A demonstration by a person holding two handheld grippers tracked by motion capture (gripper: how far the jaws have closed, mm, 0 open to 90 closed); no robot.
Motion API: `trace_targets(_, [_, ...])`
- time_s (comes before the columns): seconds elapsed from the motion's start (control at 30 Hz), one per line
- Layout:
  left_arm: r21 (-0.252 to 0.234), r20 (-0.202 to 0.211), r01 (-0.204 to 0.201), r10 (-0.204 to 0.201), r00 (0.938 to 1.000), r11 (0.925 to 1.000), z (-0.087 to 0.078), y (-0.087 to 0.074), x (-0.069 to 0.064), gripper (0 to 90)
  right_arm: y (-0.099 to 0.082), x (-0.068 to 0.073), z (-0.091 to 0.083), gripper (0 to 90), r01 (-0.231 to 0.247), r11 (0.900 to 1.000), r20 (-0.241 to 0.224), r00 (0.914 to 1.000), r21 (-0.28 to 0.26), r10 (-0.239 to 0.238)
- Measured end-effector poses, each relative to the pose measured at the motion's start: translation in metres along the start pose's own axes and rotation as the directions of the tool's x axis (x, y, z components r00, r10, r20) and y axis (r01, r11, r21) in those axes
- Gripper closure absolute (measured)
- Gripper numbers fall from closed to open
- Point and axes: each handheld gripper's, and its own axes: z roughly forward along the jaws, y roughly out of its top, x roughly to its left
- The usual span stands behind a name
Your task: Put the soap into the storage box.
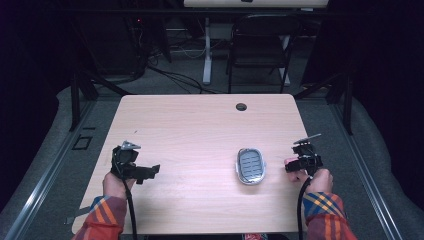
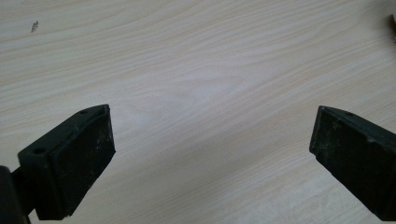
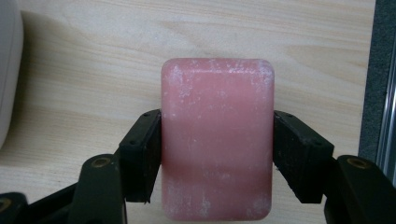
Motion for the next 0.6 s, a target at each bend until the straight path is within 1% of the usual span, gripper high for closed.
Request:
trace_targets(0.03, [0.001, 0.000, -0.001, 0.001, 1.0000, 1.0000, 0.0000, 0.0001, 0.0003, 0.0, -0.0002, 0.0005, 0.0004, 37.4, -0.004, 1.0000, 0.000, 1.0000, -0.006, 0.004])
trace_targets(0.07, [0.003, 0.001, -0.005, 0.005, 1.0000, 1.0000, 0.0001, 0.0003, 0.0006, 0.0, -0.0001, 0.0008, 0.0001, 37.5, -0.002, 1.0000, 0.000, 1.0000, 0.003, 0.002])
trace_targets(0.1, [0.003, 0.000, -0.006, 0.006, 1.0000, 1.0000, 0.0003, 0.0004, 0.0005, 0.0, -0.0006, 0.0014, 0.0008, 37.5, -0.005, 1.0000, -0.004, 1.0000, -0.006, 0.005])
trace_targets(0.13, [0.005, 0.003, -0.004, 0.004, 1.0000, 1.0000, 0.0006, 0.0007, 0.0001, 0.0, -0.0004, 0.0011, 0.0003, 37.5, -0.001, 1.0000, -0.008, 1.0000, 0.001, 0.001])
trace_targets(0.17, [0.003, 0.000, -0.002, 0.002, 1.0000, 1.0000, 0.0010, 0.0008, -0.0005, 0.0, -0.0006, 0.0016, 0.0006, 37.5, -0.002, 1.0000, -0.007, 1.0000, -0.005, 0.002])
trace_targets(0.2, [0.003, 0.002, -0.009, 0.009, 1.0000, 1.0000, 0.0014, 0.0010, -0.0005, 0.0, 0.0000, 0.0015, -0.0001, 37.5, 0.008, 0.9999, -0.003, 1.0000, 0.008, -0.008])
trace_targets(0.27, [0.008, 0.004, -0.010, 0.010, 0.9999, 0.9999, 0.0020, 0.0014, -0.0009, 0.0, 0.0001, 0.0014, -0.0003, 37.5, 0.015, 0.9998, 0.000, 0.9999, 0.013, -0.015])
trace_targets(0.33, [0.004, 0.005, -0.008, 0.008, 1.0000, 1.0000, 0.0024, 0.0017, -0.0017, 0.0, -0.0009, 0.0014, 0.0004, 37.5, 0.002, 1.0000, -0.008, 1.0000, 0.000, -0.002])
trace_targets(0.37, [0.004, 0.005, -0.009, 0.009, 0.9999, 1.0000, 0.0025, 0.0018, -0.0017, 0.0, -0.0007, 0.0012, -0.0010, 37.5, 0.009, 0.9999, 0.003, 1.0000, 0.010, -0.009])
trace_targets(0.43, [0.003, 0.006, -0.007, 0.007, 1.0000, 1.0000, 0.0029, 0.0018, -0.0021, 0.0, -0.0007, 0.0001, -0.0027, 37.5, 0.022, 0.9996, -0.002, 0.9998, 0.018, -0.022])
trace_targets(0.53, [0.002, 0.005, -0.009, 0.009, 0.9999, 1.0000, 0.0028, 0.0019, -0.0021, 0.0, -0.0009, 0.0014, -0.0048, 37.5, 0.027, 0.9995, -0.001, 0.9996, 0.015, -0.027])
trace_targets(0.57, [0.002, 0.004, -0.008, 0.008, 1.0000, 1.0000, 0.0027, 0.0019, -0.0021, 0.0, -0.0016, 0.0031, -0.0042, 37.5, 0.020, 0.9998, -0.004, 0.9998, 0.005, -0.020])
trace_targets(0.6, [0.001, 0.003, -0.008, 0.008, 1.0000, 1.0000, 0.0026, 0.0019, -0.0019, 0.0, -0.0013, 0.0034, -0.0054, 37.5, 0.037, 0.9991, 0.000, 0.9993, 0.023, -0.037])
